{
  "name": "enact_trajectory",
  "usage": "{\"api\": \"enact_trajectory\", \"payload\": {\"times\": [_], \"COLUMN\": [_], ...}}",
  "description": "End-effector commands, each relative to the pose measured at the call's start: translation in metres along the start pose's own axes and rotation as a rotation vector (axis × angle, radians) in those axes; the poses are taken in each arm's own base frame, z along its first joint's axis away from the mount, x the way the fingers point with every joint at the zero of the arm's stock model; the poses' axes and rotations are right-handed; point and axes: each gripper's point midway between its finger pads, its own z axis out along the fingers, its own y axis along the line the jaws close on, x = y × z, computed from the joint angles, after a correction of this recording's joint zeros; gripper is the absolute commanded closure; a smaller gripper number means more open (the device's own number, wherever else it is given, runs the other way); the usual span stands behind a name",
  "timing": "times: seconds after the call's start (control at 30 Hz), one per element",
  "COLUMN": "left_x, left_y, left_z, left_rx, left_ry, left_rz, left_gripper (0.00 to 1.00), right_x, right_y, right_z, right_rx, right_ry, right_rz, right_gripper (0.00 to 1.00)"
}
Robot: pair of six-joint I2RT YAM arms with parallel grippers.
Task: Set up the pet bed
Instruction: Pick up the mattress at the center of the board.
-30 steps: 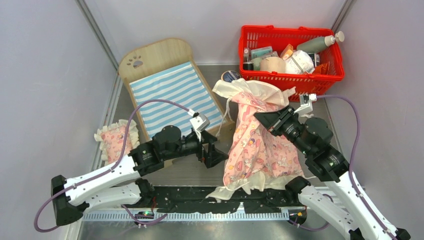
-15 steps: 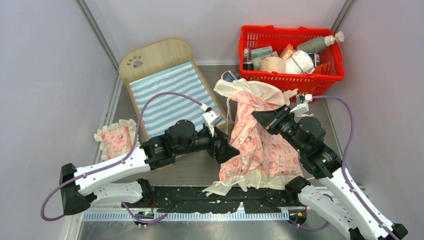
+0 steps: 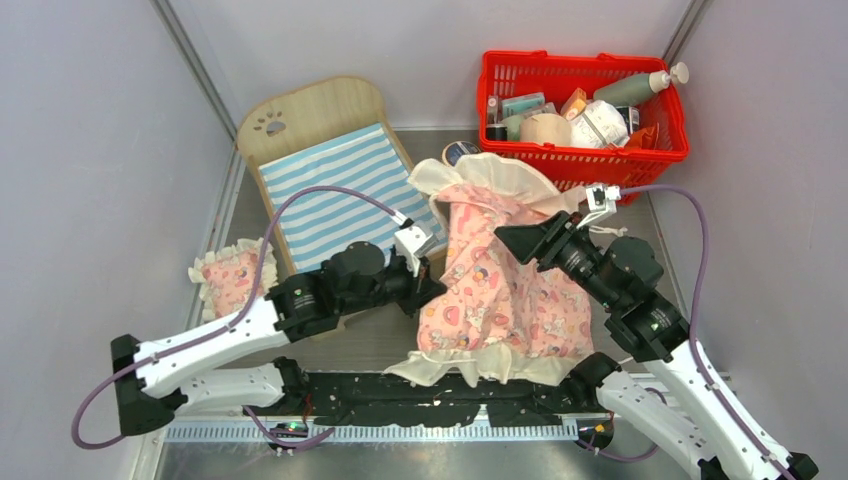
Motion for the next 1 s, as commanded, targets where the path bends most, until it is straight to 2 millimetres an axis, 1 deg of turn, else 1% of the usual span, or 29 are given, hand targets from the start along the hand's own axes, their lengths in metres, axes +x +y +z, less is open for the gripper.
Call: {"api": "enact_trajectory", "payload": {"times": [0.0, 0.03, 0.07, 0.1, 0.13, 0.2, 0.27, 0.3, 0.33, 0.37, 0.4, 0.43, 0.47, 0.5, 0.53, 0.57, 0.6, 0.63, 0.67, 0.7, 0.73, 0.77, 0.8, 0.83, 0.87, 0.9, 0.93, 0.97], "left_x": [-0.039, -0.041, -0.042, -0.041, -0.040, -0.037, -0.033, -0.032, -0.029, -0.027, -0.024, -0.021, -0.015, -0.008, 0.001, 0.013, 0.023, 0.036, 0.049, 0.065, 0.074, 0.083, 0.087, 0.092, 0.094, 0.094, 0.095, 0.094], "left_y": [0.005, 0.005, 0.006, 0.007, 0.009, 0.010, 0.013, 0.013, 0.013, 0.012, 0.012, 0.012, 0.014, 0.016, 0.018, 0.020, 0.022, 0.026, 0.031, 0.036, 0.038, 0.040, 0.042, 0.044, 0.046, 0.047, 0.049, 0.051], "left_z": [-0.047, -0.055, -0.061, -0.066, -0.070, -0.075, -0.080, -0.083, -0.085, -0.087, -0.089, -0.091, -0.093, -0.094, -0.096, -0.096, -0.097, -0.097, -0.098, -0.097, -0.097, -0.097, -0.097, -0.097, -0.097, -0.098, -0.100, -0.102], "left_rx": [-0.041, -0.040, -0.040, -0.043, -0.044, -0.044, -0.048, -0.044, -0.037, -0.028, -0.023, -0.022, -0.028, -0.039, -0.043, -0.045, -0.050, -0.066, -0.084, -0.102, -0.107, -0.112, -0.114, -0.119, -0.123, -0.129, -0.140, -0.149], "left_ry": [-0.119, -0.136, -0.148, -0.156, -0.161, -0.167, -0.163, -0.162, -0.160, -0.160, -0.157, -0.152, -0.142, -0.125, -0.110, -0.087, -0.069, -0.047, -0.027, 0.000, 0.006, 0.008, -0.004, -0.008, -0.014, -0.022, -0.025, -0.031], "left_rz": [0.163, 0.193, 0.216, 0.235, 0.245, 0.267, 0.293, 0.303, 0.311, 0.315, 0.310, 0.292, 0.267, 0.233, 0.190, 0.152, 0.104, 0.056, 0.014, -0.026, -0.059, -0.088, -0.115, -0.131, -0.140, -0.144, -0.142, -0.140], "left_gripper": [1.00, 1.00, 1.00, 1.00, 1.00, 1.00, 1.00, 1.00, 1.00, 1.00, 1.00, 1.00, 1.00, 1.00, 1.00, 1.00, 1.00, 1.00, 1.00, 1.00, 1.00, 1.00, 1.00, 1.00, 1.00, 1.00, 1.00, 1.00], "right_x": [-0.012, -0.022, -0.027, -0.029, -0.032, -0.033, -0.033, -0.031, -0.029, -0.021, -0.013, 0.000, -0.001, 0.010, 0.010, 0.022, 0.024, 0.038, 0.043, 0.054, 0.057, 0.066, 0.068, 0.078, 0.080, 0.095, 0.097, 0.107], "right_y": [0.039, 0.042, 0.042, 0.042, 0.042, 0.042, 0.039, 0.039, 0.038, 0.042, 0.044, 0.034, 0.045, 0.034, 0.037, 0.024, 0.029, 0.016, 0.017, 0.005, 0.003, -0.008, -0.010, -0.021, -0.016, -0.029, -0.022, -0.030], "right_z": [-0.014, -0.017, -0.018, -0.019, -0.018, -0.011, 0.004, 0.010, 0.024, 0.030, 0.044, 0.062, 0.066, 0.083, 0.090, 0.107, 0.111, 0.124, 0.128, 0.138, 0.142, 0.149, 0.153, 0.158, 0.160, 0.161, 0.163, 0.164], "right_rx": [-0.182, -0.178, -0.168, -0.164, -0.165, -0.169, -0.160, -0.172, -0.175, -0.219, -0.261, -0.261, -0.305, -0.294, -0.300, -0.281, -0.302, -0.292, -0.307, -0.294, -0.293, -0.283, -0.284, -0.277, -0.305, -0.305, -0.329, -0.317], "right_ry": [0.036, 0.013, 0.012, 0.011, 0.014, 0.034, 0.066, 0.085, 0.121, 0.162, 0.225, 0.297, 0.320, 0.378, 0.393, 0.451, 0.481, 0.539, 0.566, 0.610, 0.624, 0.654, 0.662, 0.703, 0.717, 0.789, 0.805, 0.858], "right_rz": [-0.398, -0.493, -0.567, -0.602, -0.664, -0.737, -0.779, -0.789, -0.803, -0.813, -0.821, -0.810, -0.814, -0.794, -0.777, -0.749, -0.726, -0.697, -0.678, -0.659, -0.661, -0.665, -0.672, -0.671, -0.676, -0.676, -0.692, -0.712], "right_gripper": [0.36, 0.28, 0.20, 0.17, 0.11, 0.04, 0.01, 0.01, 0.02, 0.03, 0.04, 0.04, 0.04, 0.04, 0.05, 0.04, 0.04, 0.03, 0.01, 0.00, 0.00, 0.00, 0.00, 0.00, 0.00, 0.00, 0.00, 0.00]}}
